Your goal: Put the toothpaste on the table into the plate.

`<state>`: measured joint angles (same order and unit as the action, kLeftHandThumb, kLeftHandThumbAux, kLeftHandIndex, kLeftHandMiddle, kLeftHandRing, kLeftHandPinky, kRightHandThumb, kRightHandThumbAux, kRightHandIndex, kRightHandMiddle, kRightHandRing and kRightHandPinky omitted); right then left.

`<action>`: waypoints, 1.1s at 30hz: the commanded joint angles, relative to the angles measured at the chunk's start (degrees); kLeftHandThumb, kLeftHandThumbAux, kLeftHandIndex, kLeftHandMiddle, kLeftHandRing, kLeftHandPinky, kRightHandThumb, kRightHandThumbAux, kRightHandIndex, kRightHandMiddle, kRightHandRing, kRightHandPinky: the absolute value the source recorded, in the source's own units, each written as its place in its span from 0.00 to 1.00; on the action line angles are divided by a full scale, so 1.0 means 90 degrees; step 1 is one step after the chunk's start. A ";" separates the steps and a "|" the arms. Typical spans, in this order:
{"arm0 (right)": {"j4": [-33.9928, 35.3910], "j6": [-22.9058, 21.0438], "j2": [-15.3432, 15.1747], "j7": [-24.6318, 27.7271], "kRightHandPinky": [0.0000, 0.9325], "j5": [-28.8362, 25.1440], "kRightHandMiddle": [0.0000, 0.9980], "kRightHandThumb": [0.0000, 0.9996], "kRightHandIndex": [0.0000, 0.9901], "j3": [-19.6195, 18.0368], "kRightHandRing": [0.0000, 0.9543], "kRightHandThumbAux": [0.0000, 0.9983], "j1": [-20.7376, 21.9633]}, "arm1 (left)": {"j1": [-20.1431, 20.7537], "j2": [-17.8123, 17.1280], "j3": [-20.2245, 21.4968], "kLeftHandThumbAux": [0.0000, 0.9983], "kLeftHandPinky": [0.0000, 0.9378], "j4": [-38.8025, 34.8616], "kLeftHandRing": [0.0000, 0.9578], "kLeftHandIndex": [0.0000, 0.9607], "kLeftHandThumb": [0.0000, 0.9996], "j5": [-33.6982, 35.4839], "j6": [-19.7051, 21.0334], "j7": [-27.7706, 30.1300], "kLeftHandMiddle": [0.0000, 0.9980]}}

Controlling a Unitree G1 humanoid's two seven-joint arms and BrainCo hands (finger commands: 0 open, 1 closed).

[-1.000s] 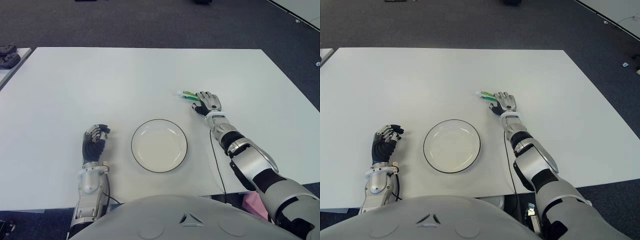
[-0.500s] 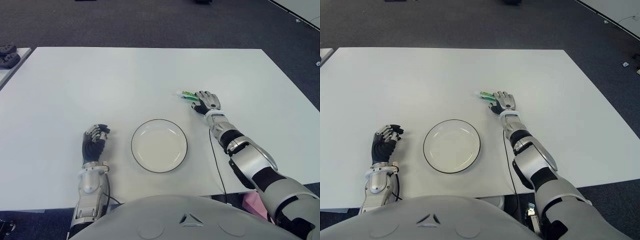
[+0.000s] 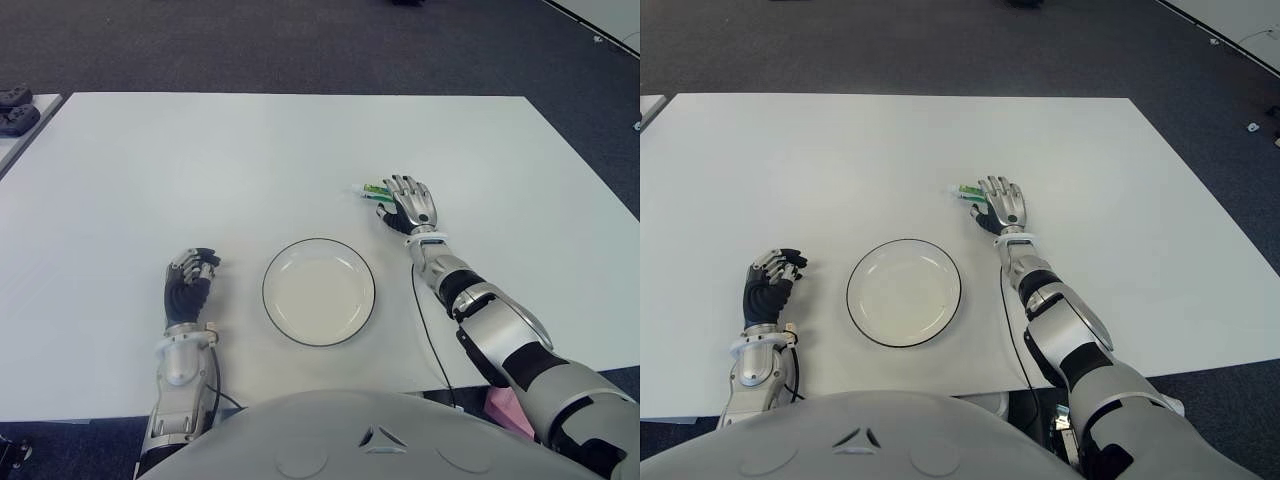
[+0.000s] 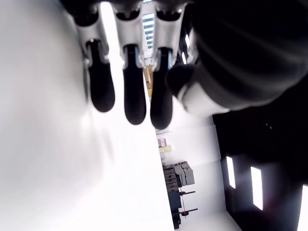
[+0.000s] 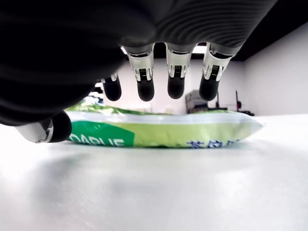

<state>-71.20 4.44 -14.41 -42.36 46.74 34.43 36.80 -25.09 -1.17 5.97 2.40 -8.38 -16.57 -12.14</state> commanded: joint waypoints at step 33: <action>-0.0227 0.0477 0.0001 0.0954 0.00 -0.0215 0.00 0.59 0.00 -0.0155 0.00 0.23 0.0753 | -0.0060 0.0035 -0.0025 0.72 0.52 0.0070 0.50 0.45 0.72 -0.0037 0.0160 -0.0008 0.49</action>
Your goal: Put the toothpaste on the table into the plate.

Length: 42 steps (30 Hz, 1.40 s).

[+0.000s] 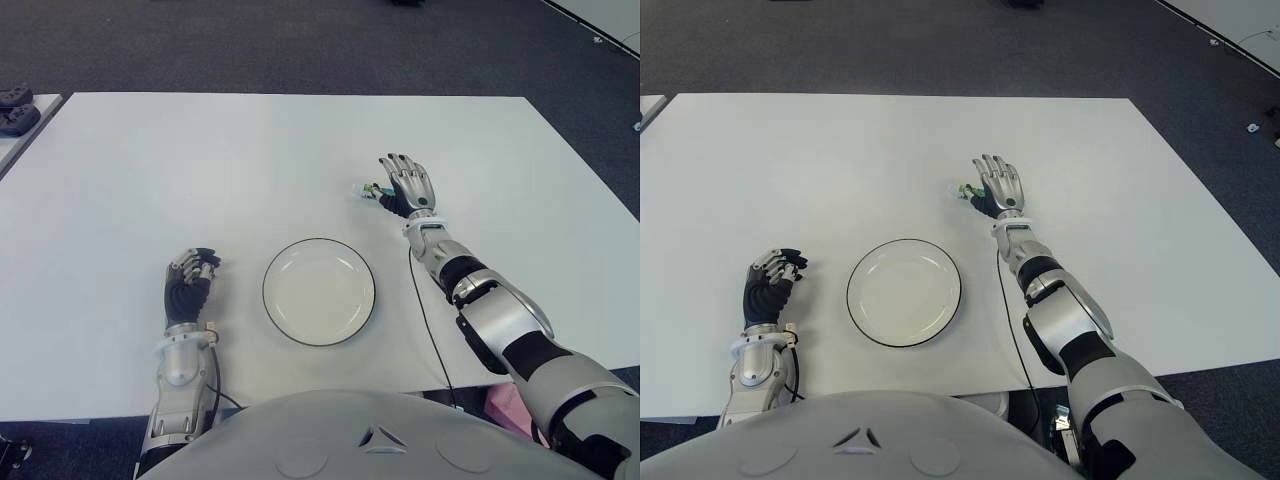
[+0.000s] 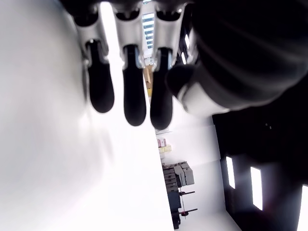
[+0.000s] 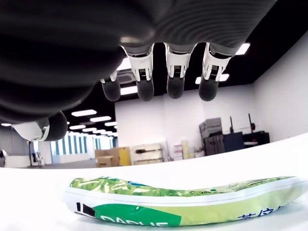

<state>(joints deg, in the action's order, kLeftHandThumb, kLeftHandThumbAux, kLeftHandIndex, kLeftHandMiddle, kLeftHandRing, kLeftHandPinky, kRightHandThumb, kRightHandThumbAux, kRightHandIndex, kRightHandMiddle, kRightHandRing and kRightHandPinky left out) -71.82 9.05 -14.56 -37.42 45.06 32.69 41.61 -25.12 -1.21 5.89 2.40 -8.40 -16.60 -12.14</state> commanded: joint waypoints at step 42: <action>-0.0761 -0.0136 0.0004 0.3996 0.00 0.0131 0.00 0.58 0.00 0.0535 0.00 0.13 0.0777 | -0.0255 0.0040 0.0063 0.72 0.50 -0.0182 0.49 0.45 0.72 0.0057 0.0255 0.0029 0.49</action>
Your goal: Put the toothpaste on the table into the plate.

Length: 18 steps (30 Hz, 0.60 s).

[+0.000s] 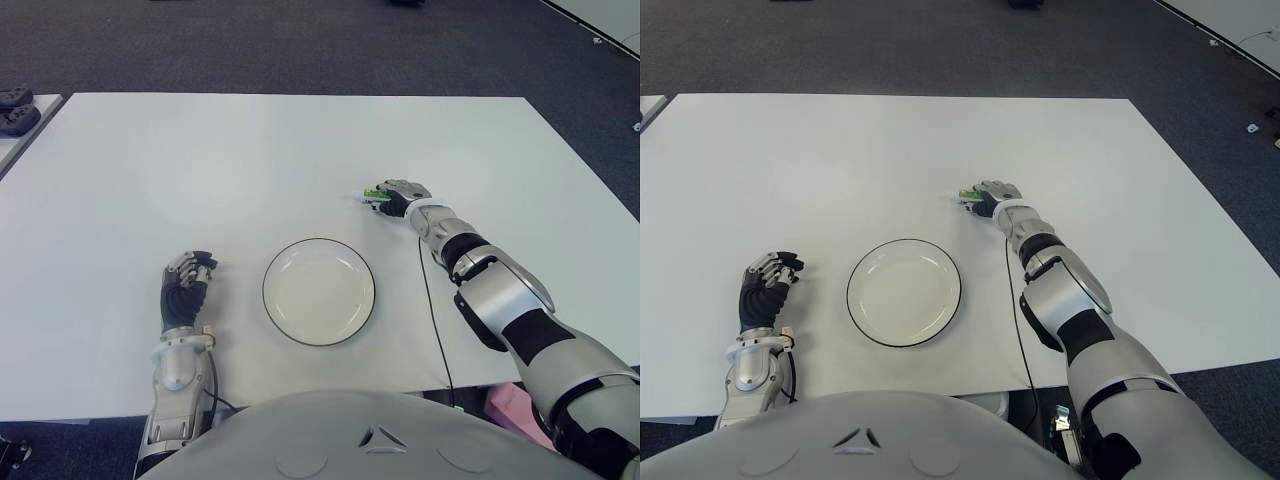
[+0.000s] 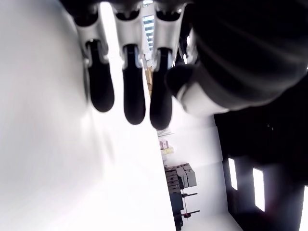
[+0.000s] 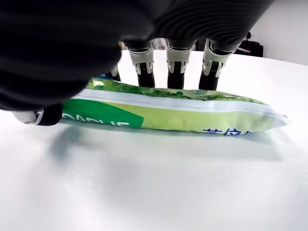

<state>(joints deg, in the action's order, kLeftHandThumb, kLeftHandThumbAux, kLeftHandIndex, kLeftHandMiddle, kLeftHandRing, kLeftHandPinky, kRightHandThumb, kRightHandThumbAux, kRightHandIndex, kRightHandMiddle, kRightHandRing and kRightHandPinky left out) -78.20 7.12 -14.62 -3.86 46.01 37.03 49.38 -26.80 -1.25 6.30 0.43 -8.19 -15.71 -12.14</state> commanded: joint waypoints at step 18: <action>-0.0048 0.0390 -0.0208 0.0900 0.00 0.0085 0.00 0.55 0.00 0.0203 0.00 0.16 -0.0037 | -0.0042 0.0028 0.0020 0.72 0.49 0.0114 0.48 0.45 0.72 -0.0061 0.0035 -0.0056 0.48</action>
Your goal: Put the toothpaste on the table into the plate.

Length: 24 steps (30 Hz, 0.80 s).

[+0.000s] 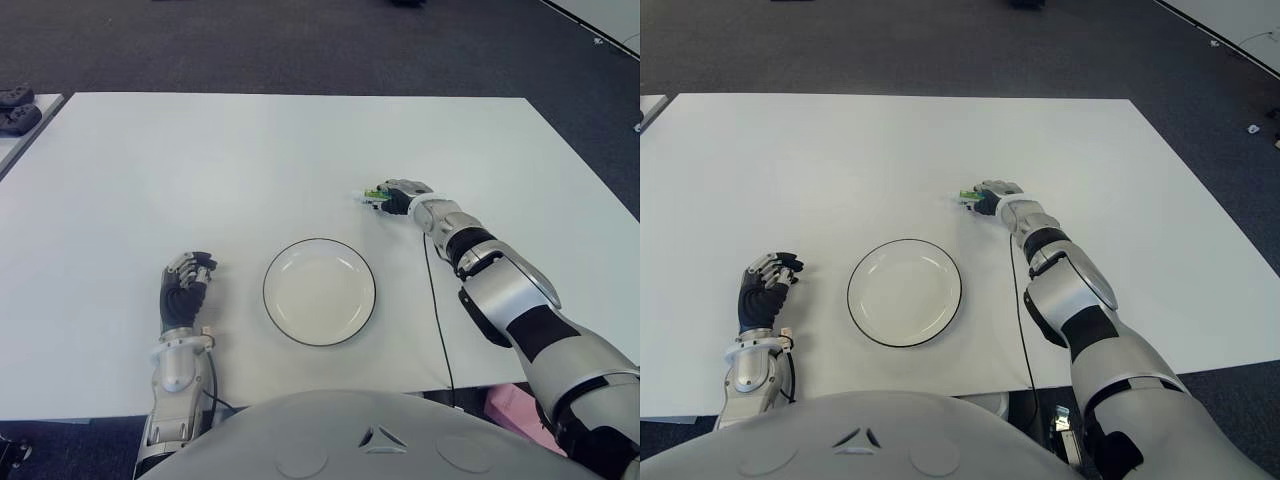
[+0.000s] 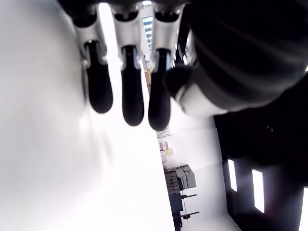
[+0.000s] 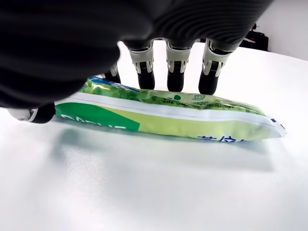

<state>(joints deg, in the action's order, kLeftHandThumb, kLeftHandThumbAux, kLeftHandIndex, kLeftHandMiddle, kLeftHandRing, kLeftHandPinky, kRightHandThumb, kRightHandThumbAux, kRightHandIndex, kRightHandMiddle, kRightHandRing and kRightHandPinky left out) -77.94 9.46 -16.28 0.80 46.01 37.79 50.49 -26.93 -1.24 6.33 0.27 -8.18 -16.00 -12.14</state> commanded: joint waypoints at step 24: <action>-0.0029 0.0619 -0.0289 0.0545 0.00 0.0150 0.00 0.57 0.00 0.0355 0.00 0.29 -0.0266 | 0.0037 0.0036 0.0070 0.72 0.49 0.0165 0.48 0.45 0.72 -0.0036 0.0028 -0.0061 0.49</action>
<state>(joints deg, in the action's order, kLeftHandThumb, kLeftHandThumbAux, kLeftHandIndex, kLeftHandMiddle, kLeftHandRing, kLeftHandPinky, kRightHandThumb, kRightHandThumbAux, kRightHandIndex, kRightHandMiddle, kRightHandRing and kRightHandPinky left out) -77.12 13.60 -19.07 3.59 46.29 39.80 50.82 -26.52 -1.24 6.62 0.54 -8.62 -16.21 -12.39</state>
